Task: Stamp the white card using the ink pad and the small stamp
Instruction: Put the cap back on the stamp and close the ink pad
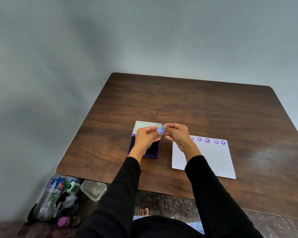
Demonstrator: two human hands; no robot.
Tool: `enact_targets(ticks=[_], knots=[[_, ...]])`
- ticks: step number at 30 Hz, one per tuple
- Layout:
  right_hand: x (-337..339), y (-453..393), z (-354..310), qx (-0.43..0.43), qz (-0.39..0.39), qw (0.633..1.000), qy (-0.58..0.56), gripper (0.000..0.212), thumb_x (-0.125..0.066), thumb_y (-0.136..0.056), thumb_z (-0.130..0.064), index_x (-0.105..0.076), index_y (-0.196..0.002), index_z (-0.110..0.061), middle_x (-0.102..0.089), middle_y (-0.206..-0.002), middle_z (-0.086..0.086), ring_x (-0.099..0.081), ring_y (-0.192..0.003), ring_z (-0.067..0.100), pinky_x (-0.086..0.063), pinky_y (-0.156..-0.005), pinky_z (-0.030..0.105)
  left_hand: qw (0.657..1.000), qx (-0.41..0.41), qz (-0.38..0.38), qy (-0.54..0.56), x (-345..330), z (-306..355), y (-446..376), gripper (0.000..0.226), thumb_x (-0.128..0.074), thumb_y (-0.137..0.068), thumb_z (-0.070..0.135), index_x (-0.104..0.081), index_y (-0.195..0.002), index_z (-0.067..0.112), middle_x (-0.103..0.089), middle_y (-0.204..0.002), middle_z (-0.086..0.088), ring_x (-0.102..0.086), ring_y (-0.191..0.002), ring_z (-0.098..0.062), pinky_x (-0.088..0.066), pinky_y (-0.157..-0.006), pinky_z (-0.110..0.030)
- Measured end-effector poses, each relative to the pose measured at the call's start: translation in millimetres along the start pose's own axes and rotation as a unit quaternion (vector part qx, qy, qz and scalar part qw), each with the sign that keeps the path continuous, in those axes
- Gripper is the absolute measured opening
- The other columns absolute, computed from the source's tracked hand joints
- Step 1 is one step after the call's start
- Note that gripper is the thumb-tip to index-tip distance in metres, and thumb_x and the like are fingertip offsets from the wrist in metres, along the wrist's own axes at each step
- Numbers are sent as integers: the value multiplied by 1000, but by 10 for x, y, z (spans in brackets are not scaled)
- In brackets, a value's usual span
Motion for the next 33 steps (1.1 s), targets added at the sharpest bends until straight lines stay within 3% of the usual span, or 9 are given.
enact_targets(ticks=[4, 8, 11, 18, 22, 24, 28, 33], knots=[[98, -7, -169, 76, 49, 963, 253, 15, -71, -75, -4, -72, -89, -6, -71, -87, 14, -61, -78, 17, -51, -76, 28, 996, -18, 57, -71, 188, 11, -55, 34, -62, -82, -8, -63, -115, 0, -65, -111, -20, -63, -97, -25, -53, -90, -36], [88, -7, -134, 76, 46, 933, 349, 19, -67, -74, 1, -73, -92, -3, -72, -96, 16, -65, -92, 25, -50, -82, 28, 990, -43, 104, -81, 357, 79, -100, 23, -62, -85, 1, -67, -107, 3, -68, -98, -16, -64, -87, -22, -54, -92, -41], [96, -17, -106, 71, 51, 922, 376, 21, -66, -71, 2, -73, -90, -4, -72, -97, 17, -66, -95, 28, -49, -81, 28, 986, -46, 129, -90, 431, 104, -127, 19, -63, -87, 7, -68, -105, 8, -70, -103, -16, -65, -86, -19, -54, -92, -40], [95, -87, -73, 25, 39, 922, 385, 31, -75, -64, 0, -71, -94, -6, -70, -103, 15, -64, -97, 28, -48, -77, 26, 979, -36, 158, -124, 557, 151, -174, 22, -61, -90, 14, -66, -111, 10, -67, -112, -10, -62, -106, -22, -52, -96, -41], [123, -144, -171, 24, 47, 933, 356, 31, -74, -68, -7, -69, -98, -9, -69, -104, 14, -64, -98, 27, -50, -79, 28, 972, -31, 184, -144, 676, 197, -219, 22, -58, -92, 21, -65, -111, 13, -67, -112, -7, -60, -105, -19, -51, -96, -39], [91, -167, -252, 41, 62, 940, 332, 26, -68, -76, -11, -67, -102, -9, -69, -108, 14, -63, -102, 26, -49, -88, 30, 971, -31, 193, -140, 727, 214, -245, 22, -57, -93, 25, -65, -109, 13, -67, -112, -6, -60, -102, -17, -51, -91, -33], [-114, -203, -262, 40, 55, 939, 338, 33, -50, -88, -14, -57, -120, -9, -60, -126, 16, -53, -119, 31, -41, -102, 35, 963, -37, 195, -180, 778, 266, -304, 38, -47, -95, 41, -62, -111, 10, -64, -113, -5, -51, -96, -14, -40, -84, -29], [-351, -209, -146, 28, 26, 920, 391, 38, -41, -95, -22, -44, -131, -10, -51, -135, 19, -46, -124, 37, -37, -102, 42, 962, 9, 149, -229, 756, 163, -389, 64, -27, -95, 59, -49, -126, 8, -55, -127, -10, -49, -117, -25, -37, -96, -38]])
Point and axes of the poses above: each hand's wrist, its own y-axis away from the middle knuckle, its own x-axis out of the back of the hand, z = x × y, the point moved 10 cm from there along -y, towards the middle knuckle
